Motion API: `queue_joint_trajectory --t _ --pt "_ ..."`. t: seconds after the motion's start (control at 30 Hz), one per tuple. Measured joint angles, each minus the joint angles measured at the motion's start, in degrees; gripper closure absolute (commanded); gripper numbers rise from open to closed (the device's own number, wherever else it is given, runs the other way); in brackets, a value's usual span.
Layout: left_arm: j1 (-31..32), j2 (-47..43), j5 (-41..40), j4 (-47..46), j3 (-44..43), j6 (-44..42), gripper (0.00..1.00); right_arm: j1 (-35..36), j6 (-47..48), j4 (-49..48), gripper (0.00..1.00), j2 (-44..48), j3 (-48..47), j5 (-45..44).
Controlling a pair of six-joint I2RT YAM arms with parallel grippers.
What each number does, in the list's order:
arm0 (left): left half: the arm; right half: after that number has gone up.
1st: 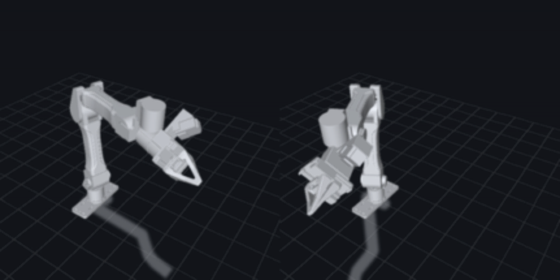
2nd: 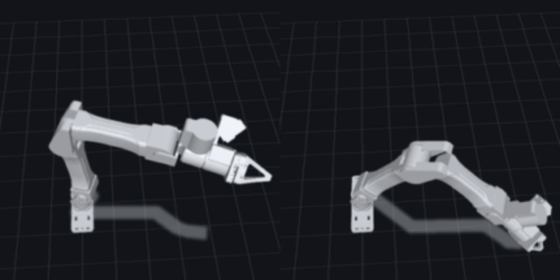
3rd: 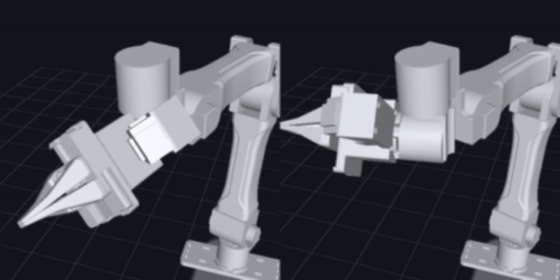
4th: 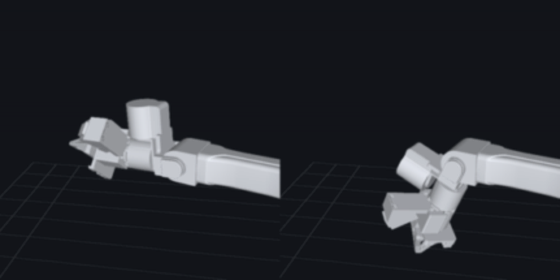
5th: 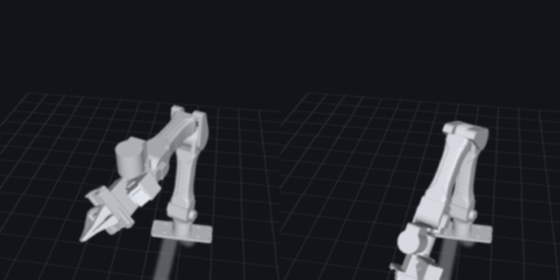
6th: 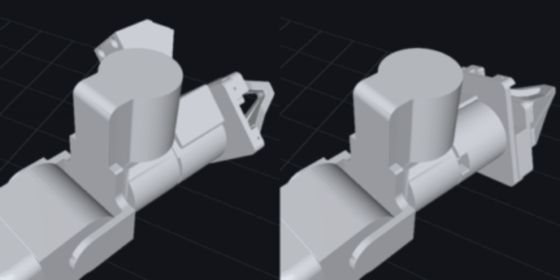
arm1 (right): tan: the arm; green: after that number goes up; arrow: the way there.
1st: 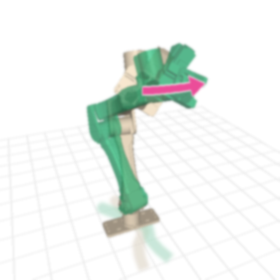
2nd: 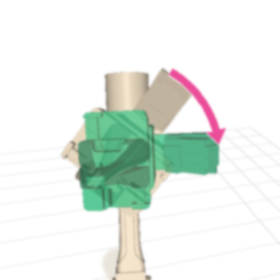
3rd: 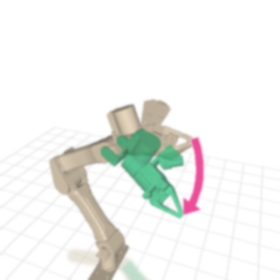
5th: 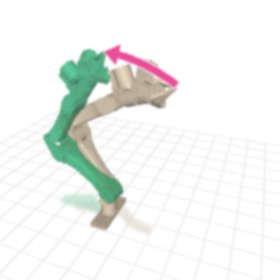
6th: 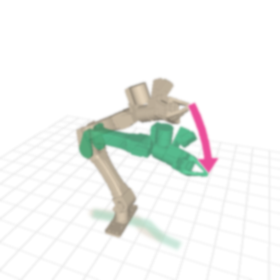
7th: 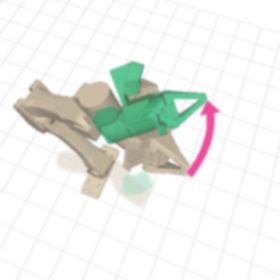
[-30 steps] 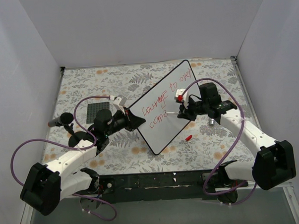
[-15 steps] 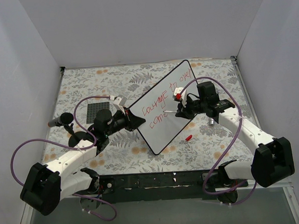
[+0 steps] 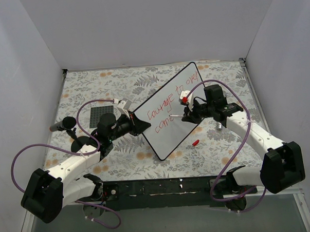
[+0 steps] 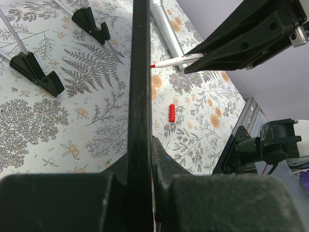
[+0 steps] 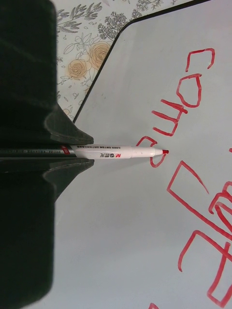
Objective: Write a sentence on the whiteboard
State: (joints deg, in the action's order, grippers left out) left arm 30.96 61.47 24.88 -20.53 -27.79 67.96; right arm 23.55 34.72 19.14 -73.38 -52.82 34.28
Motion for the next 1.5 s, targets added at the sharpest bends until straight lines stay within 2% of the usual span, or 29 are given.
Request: queue_joint_trajectory --t 1.0,1.2,1.37,1.5 --pt "0.0 0.0 0.0 0.0 0.0 0.0 1.00 0.1 0.3 1.9 0.99 0.4 1.9 -0.4" --pt "0.0 0.0 0.2 0.0 0.0 -0.7 1.00 -0.2 0.7 3.9 0.99 4.4 0.2 0.2" --pt "0.0 0.1 0.6 0.3 -0.4 -2.0 1.00 -5.9 0.2 2.6 0.99 8.5 -6.1 4.9" --pt "0.1 0.2 2.2 2.7 -2.5 -5.4 1.00 -13.9 -2.5 -2.7 0.99 11.5 -1.0 12.1"
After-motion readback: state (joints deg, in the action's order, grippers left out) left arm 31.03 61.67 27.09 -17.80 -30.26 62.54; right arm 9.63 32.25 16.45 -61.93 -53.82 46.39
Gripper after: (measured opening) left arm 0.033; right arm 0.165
